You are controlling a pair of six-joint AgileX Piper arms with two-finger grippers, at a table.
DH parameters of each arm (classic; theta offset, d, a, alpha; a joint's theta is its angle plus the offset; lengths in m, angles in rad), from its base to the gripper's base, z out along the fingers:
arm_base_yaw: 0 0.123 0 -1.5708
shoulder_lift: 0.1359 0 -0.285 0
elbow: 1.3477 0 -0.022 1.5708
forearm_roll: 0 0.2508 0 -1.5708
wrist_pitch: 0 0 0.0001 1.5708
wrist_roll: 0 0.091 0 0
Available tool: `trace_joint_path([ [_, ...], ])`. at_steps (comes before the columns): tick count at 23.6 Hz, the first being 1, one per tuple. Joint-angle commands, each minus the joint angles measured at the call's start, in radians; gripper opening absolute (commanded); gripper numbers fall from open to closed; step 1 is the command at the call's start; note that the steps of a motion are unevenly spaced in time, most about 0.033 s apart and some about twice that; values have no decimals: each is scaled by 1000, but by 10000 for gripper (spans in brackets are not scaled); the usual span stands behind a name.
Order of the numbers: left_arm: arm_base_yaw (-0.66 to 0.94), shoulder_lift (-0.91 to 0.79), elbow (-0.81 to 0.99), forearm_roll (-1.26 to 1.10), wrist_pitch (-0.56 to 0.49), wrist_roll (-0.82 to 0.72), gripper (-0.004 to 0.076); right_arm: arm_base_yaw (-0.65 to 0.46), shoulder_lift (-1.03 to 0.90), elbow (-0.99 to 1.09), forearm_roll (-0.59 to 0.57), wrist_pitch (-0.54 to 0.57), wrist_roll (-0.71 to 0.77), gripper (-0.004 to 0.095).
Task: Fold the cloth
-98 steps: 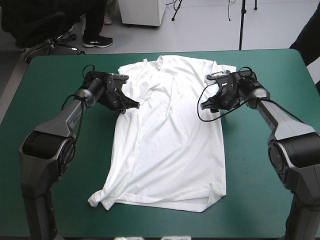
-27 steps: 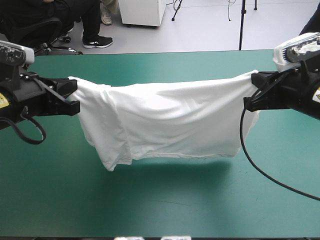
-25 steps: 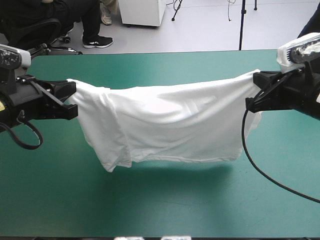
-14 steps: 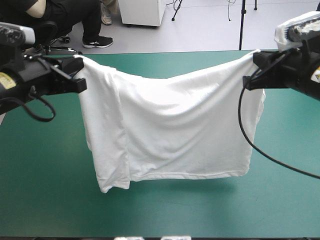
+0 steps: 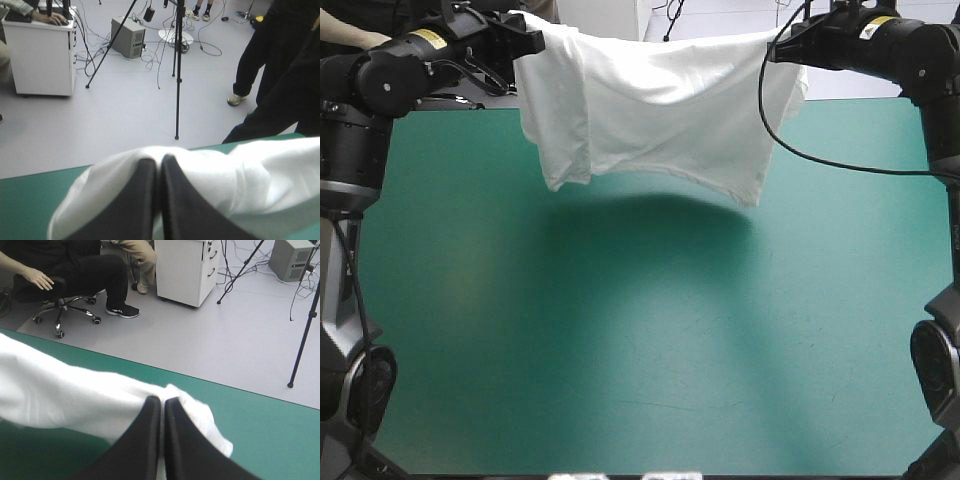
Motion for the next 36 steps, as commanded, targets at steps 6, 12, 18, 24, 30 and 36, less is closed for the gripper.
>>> trace_joint_path([
  [6,12,172,-45,-12,330,-1,-17,-37,100,98,69,101,-78,-18],
  [12,12,158,165,-15,440,6,-17,-33,88,333,82,200,-101,-17],
  [18,10,101,370,-15,468,9,-17,-33,12,442,87,254,-108,-17],
  [24,1,8,579,-20,465,26,-17,-33,-70,630,91,250,-122,-17],
  [30,-32,-62,749,-2,459,28,-17,-2,-120,818,78,254,-131,-17],
  [36,-51,-162,954,14,408,21,-17,64,-174,1031,49,264,-140,-17],
])
